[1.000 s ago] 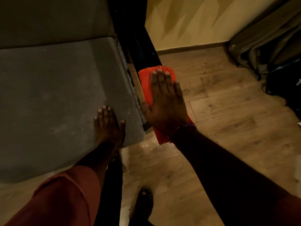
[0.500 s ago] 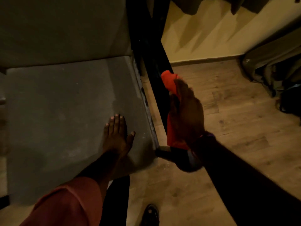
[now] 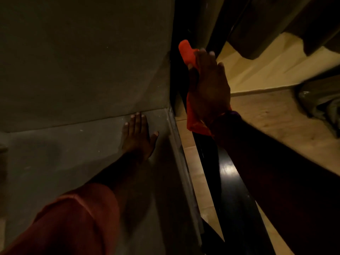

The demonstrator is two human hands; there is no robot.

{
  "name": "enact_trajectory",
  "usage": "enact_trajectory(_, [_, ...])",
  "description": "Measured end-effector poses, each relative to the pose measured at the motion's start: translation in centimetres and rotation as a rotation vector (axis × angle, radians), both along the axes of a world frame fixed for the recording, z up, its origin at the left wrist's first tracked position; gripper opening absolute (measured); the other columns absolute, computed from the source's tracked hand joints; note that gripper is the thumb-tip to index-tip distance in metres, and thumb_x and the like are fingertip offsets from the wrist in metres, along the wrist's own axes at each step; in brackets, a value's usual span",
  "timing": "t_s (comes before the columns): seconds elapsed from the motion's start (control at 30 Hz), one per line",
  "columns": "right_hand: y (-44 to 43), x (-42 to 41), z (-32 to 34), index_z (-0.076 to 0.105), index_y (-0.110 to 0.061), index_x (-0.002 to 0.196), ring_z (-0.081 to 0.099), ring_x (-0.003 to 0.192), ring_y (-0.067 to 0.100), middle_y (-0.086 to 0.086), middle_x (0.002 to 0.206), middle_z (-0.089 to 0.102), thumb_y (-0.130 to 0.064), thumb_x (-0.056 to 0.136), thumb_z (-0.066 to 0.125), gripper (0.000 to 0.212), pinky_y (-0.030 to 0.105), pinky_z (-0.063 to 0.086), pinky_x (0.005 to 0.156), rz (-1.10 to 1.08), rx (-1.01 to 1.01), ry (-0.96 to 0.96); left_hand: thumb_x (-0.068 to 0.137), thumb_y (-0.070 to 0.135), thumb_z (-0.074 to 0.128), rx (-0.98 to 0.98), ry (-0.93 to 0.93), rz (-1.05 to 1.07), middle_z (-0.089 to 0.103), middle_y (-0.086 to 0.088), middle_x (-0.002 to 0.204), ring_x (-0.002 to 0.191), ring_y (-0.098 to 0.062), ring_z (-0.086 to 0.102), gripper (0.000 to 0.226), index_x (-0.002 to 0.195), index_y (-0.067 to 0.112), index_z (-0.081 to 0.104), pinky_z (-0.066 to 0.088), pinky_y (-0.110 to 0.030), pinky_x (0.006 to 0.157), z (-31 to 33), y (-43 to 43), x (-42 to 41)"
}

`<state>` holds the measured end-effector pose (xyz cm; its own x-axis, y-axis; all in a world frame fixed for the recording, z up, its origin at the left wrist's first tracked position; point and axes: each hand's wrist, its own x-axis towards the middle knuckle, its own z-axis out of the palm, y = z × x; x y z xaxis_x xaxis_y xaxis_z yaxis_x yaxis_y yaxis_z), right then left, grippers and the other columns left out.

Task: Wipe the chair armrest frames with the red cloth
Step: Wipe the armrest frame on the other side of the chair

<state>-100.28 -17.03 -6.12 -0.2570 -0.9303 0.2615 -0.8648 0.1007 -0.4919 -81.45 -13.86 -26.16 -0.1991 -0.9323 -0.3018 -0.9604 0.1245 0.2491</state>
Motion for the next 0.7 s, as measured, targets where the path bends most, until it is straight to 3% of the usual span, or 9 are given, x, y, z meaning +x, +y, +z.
enact_trajectory(0.1, [-2.6,-0.3,-0.8,0.032,-0.008,0.146,0.021,0.147,0.033,0.014,0.155,0.035,-0.024,0.100,0.036,0.049,0.048,0.011,0.122,0.076,0.051,0.119,0.093,0.069,0.003,-0.047,-0.066,-0.005,-0.010,-0.005,0.168,0.154,-0.020,-0.013,0.084,0.157,0.016,-0.009,-0.010,-0.041,0.123,-1.1,0.3,0.2])
enact_trajectory(0.37, [-3.1,-0.3,-0.7,0.002,-0.005,0.152,0.002,0.150,0.035,0.019,0.162,0.005,-0.045,0.097,0.026,0.072,0.053,0.005,0.121,0.088,0.238,0.309,0.093,0.068,0.001,-0.031,-0.104,-0.011,-0.011,-0.006,0.168,0.154,-0.021,-0.013,0.083,0.157,0.016,-0.010,-0.008,-0.044,0.124,-0.9,0.2,-0.1])
enact_trajectory(0.5, [-2.3,-0.1,-0.4,0.006,-0.008,0.152,0.004,0.150,0.034,0.018,0.162,0.005,-0.045,0.097,0.030,0.071,0.048,0.005,0.122,0.127,0.267,0.303,0.094,0.067,0.005,-0.108,-0.060,0.030,0.004,-0.009,0.168,0.155,-0.026,0.001,0.084,0.158,0.013,0.003,0.002,-0.046,0.125,-0.8,0.8,-0.3])
enact_trajectory(0.7, [2.2,-0.3,-0.4,0.014,-0.010,0.152,0.009,0.150,0.030,0.014,0.162,0.012,-0.044,0.098,0.029,0.066,0.046,0.009,0.122,0.203,0.296,0.359,0.095,0.066,0.005,-0.095,-0.066,0.101,0.001,-0.008,0.168,0.155,-0.026,-0.001,0.083,0.158,0.013,0.001,0.003,-0.046,0.125,-0.7,4.8,0.0])
